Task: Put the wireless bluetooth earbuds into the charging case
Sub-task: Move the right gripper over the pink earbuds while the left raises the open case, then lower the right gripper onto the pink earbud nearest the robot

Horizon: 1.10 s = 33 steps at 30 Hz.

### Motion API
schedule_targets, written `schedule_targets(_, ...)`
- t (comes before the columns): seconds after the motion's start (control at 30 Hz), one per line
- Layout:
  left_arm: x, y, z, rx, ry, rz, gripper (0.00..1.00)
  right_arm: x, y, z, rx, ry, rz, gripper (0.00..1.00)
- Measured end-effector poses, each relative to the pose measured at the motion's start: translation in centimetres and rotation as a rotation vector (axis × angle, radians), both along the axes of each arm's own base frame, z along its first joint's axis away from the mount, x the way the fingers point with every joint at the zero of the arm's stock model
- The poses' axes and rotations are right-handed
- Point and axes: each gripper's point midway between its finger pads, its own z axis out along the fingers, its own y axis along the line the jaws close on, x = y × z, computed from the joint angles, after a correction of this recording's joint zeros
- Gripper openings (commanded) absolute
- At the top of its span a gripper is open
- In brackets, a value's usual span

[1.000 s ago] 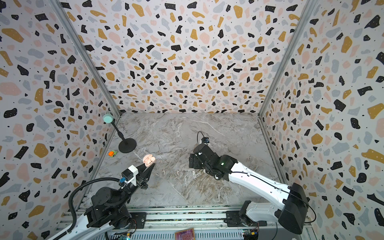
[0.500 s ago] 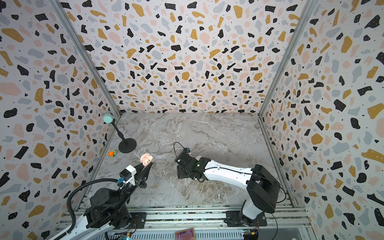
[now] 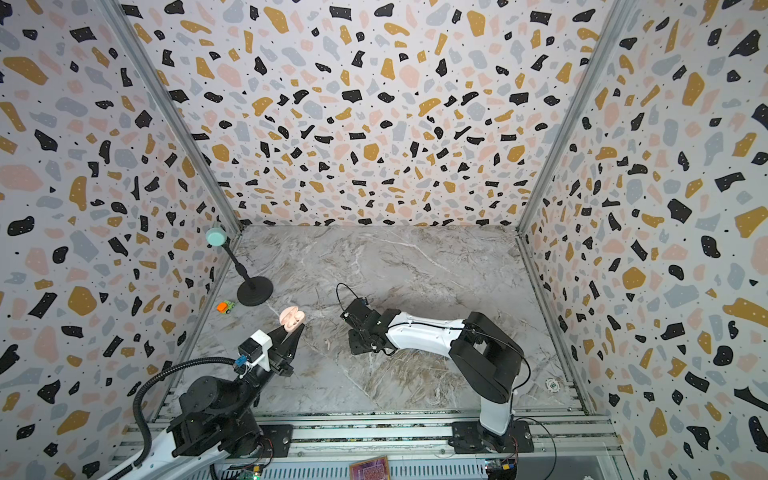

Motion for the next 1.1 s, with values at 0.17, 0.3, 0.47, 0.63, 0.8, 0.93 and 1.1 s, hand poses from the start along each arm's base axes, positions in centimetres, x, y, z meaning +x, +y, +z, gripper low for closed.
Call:
schedule_targets(0.17,0.0,0.0,0.0,0.005,-0.003,0.001,0.00,0.5,-0.3,-0.8,-0.010,0.015,0.006,0.37)
schedule_targets(0.3,0.0,0.0,-0.1,0.010,-0.006,0.001,0.00,1.0,0.2,-0.5,0.003,0.011,0.016,0.36)
schedule_targets(0.47,0.0,-0.1,-0.2,0.012,-0.006,-0.001,0.00,1.0,0.9,-0.6,0.019,0.015,0.039,0.31)
schedule_targets(0.63,0.0,-0.1,-0.1,0.009,-0.008,-0.002,0.00,1.0,1.2,-1.2,0.012,0.024,0.052,0.28)
schedule_targets(0.8,0.0,-0.1,-0.1,0.009,-0.008,-0.002,0.00,1.0,1.2,-1.6,0.006,0.028,0.056,0.24)
schedule_targets(0.93,0.0,-0.1,-0.1,0.009,-0.008,-0.002,0.00,1.0,1.2,-1.6,0.008,0.030,0.058,0.22)
schedule_targets(1.1,0.0,-0.1,-0.1,0.009,-0.009,-0.002,0.00,1.0,1.2,-1.6,0.011,0.035,0.060,0.21)
